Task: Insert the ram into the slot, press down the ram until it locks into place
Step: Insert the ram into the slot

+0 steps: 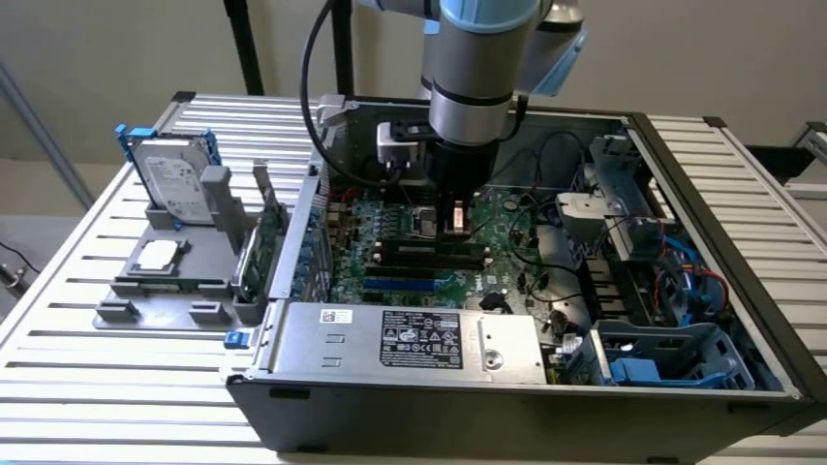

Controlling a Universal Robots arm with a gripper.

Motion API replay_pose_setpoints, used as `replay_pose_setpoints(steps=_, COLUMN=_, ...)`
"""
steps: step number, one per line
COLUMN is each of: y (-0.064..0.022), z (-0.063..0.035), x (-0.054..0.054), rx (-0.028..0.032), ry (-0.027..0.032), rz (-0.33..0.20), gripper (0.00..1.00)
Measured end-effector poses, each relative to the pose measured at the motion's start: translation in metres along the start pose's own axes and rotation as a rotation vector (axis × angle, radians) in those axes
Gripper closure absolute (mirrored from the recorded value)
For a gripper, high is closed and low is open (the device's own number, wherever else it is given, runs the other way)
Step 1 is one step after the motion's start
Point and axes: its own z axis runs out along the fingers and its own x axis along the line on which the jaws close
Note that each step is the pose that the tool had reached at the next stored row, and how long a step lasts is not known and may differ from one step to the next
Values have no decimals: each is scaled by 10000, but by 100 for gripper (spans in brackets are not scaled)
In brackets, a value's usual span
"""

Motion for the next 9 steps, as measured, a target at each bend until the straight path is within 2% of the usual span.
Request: replay_pose_setpoints(steps=9, y=-1, z=30, x=6, rx=2, ry=3, rz=0, gripper=86)
